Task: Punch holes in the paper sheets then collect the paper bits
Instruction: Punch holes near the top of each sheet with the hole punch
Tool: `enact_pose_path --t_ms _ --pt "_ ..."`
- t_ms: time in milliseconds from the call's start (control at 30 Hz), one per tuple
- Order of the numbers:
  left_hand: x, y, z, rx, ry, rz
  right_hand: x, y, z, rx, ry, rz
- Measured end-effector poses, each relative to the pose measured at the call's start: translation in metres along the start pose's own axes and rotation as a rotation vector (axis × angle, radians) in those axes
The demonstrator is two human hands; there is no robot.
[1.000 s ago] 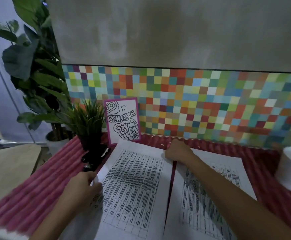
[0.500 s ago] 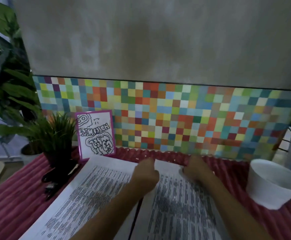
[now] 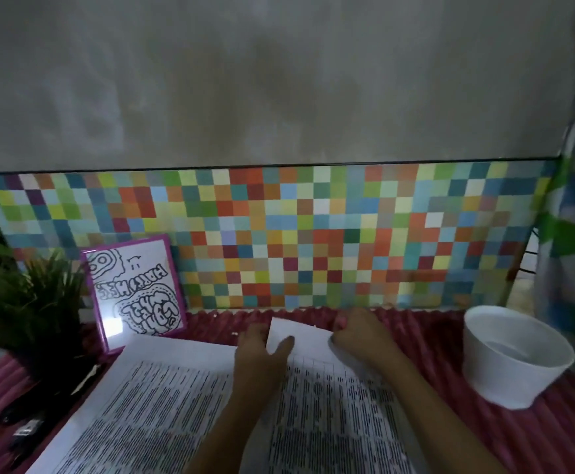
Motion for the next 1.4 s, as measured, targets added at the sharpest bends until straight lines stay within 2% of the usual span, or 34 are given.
enact_pose_path --t_ms 100,167,233,267,333,433,533,733,1100,1400 --pt "-0.003 -0.001 -0.003 -0.040 0.221 -0.071 -0.002 0.001 -0.006 -0.035 0.025 -0.031" --pt "-0.005 -0.005 -0.005 -0.043 0.287 -0.052 -0.004 0.002 -0.013 -0.032 0.008 -0.018" --pt "-0.005 -0.006 -0.006 -0.029 0.253 -0.022 -0.013 0.003 -0.029 0.105 -0.135 -0.023" --pt "-0.007 -0.005 -0.004 -0.028 0.247 -0.017 -0.021 0.003 -0.041 0.217 -0.238 -0.029" --pt "-0.009 -0.003 -0.001 -0.023 0.271 -0.021 -0.035 0.002 -0.060 0.398 -0.615 0.010" --pt "-0.014 -0.005 0.000 -0.020 0.270 -0.003 -0.062 -0.007 -0.060 0.437 -1.230 0.047" --pt "-0.017 -0.007 -0.001 -0.020 0.266 -0.018 -0.080 -0.017 -0.045 0.458 -1.440 -0.026" --pt "-0.017 -0.007 0.001 -0.015 0.310 -0.027 -0.086 -0.018 -0.023 0.448 -1.492 -0.191" --pt "-0.010 -0.003 -0.001 0.032 0.209 0.084 -0.082 -0.024 -0.022 0.471 -1.470 -0.207" --pt "-0.009 -0.001 -0.002 0.037 0.238 0.099 -0.083 -0.019 -0.020 0.549 -1.435 -0.192"
Point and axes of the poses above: each hand's wrist, its own y-axis away from the middle knuckle, its own z-axis out of the palm, x = y × z, the point moved 6 cm from there along -y, towards the middle knuckle, and after that the axes turned 10 degrees about y, right-handed, at the moved point
